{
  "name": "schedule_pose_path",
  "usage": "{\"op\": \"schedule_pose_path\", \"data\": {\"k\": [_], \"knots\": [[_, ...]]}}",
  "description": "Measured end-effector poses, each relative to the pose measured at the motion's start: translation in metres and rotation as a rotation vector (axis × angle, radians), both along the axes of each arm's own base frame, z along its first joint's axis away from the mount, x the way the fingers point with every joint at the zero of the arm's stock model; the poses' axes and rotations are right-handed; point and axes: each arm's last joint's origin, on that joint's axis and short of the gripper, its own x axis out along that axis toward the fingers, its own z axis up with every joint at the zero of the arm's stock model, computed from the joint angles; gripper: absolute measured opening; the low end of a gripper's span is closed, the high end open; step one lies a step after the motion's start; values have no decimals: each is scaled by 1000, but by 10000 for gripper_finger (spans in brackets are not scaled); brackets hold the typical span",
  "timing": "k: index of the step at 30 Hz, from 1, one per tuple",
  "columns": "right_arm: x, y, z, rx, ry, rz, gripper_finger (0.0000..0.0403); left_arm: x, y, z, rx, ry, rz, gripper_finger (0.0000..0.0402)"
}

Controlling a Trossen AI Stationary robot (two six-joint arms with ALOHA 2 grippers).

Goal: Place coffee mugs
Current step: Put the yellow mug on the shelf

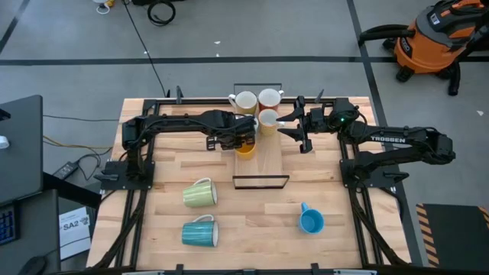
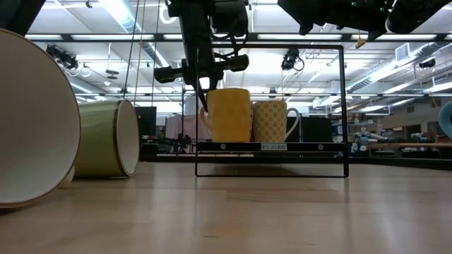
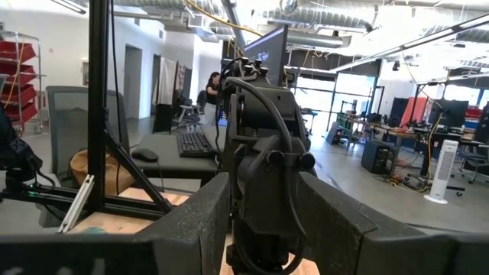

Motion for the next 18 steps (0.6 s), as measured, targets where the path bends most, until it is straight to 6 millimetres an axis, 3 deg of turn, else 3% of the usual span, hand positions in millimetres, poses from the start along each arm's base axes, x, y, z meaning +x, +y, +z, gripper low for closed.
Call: {"op": "schedule_pose_path", "data": {"k": [9,18], "knots": [[0,0,0,0,0,0,161,0,0,0,0,-2,0,46],[0,0,0,0,0,0,161,0,0,2,1,-9,1,101]]}}
